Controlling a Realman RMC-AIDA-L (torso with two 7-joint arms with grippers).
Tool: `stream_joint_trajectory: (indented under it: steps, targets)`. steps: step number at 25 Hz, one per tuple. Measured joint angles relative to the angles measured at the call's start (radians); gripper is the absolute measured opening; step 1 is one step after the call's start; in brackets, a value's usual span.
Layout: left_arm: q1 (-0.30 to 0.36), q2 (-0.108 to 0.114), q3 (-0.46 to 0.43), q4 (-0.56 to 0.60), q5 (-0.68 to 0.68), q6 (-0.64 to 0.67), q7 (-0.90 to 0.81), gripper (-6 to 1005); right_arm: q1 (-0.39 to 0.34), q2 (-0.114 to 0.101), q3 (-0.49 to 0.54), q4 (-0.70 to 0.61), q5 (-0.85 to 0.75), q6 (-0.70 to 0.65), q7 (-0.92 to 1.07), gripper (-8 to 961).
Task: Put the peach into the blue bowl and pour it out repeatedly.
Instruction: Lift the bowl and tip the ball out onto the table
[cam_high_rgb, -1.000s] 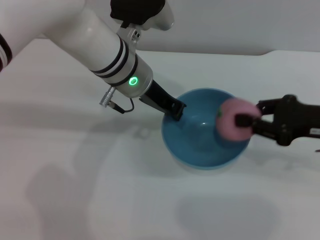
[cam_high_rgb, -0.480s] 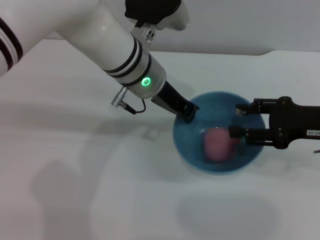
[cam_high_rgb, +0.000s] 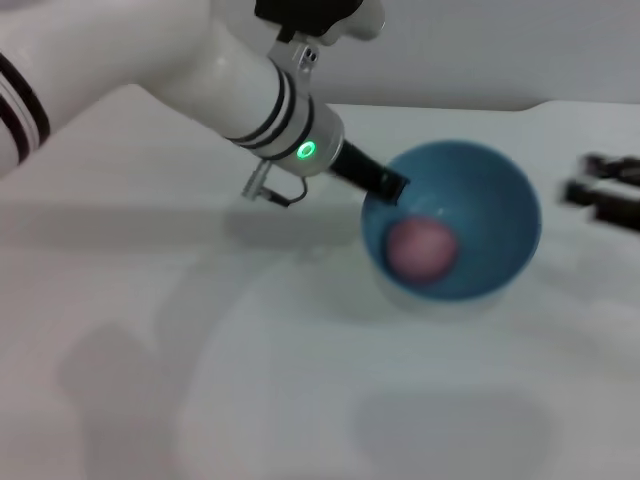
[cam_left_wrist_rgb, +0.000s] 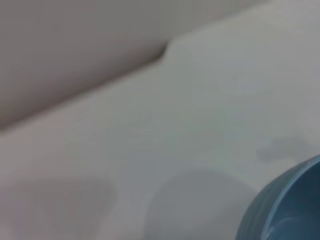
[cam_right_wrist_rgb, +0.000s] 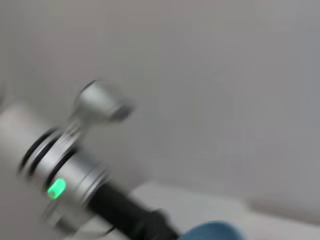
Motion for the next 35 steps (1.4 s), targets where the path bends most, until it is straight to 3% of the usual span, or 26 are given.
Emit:
stream_joint_trajectory:
  steps: [6,12,15,17,21,27,35]
  targets:
    - [0.033,-0.001,0.229,-0.003,-0.022,-0.329,0.032,-1,-0.117,-0.01,0.288,0.058,-0.001,0.003,0.0,656]
    - [0.1,-0.004,0.473,-0.04,0.024,-0.78,0.04,-1,-0.213,0.002,0.528,0.079,-0.006,0.016,-0.002,656]
    - [0.125,-0.006,0.591,-0.12,0.077,-1.031,0.058,-1,-0.238,0.002,0.575,0.108,-0.006,0.013,-0.005,656]
    - [0.127,-0.006,0.613,-0.139,0.08,-1.076,0.074,-1,-0.246,0.002,0.587,0.117,-0.006,0.011,-0.007,657]
    - [0.144,-0.006,0.701,-0.231,0.072,-1.285,0.244,-1,-0.249,0.001,0.587,0.143,-0.007,0.007,-0.007,657]
    - [0.196,-0.006,0.755,-0.24,0.063,-1.447,0.538,-1,-0.242,-0.008,0.584,0.18,-0.008,0.013,-0.007,657]
    - [0.237,-0.006,0.923,-0.233,-0.014,-1.626,0.999,0,-0.242,-0.009,0.594,0.193,-0.008,0.015,-0.008,657]
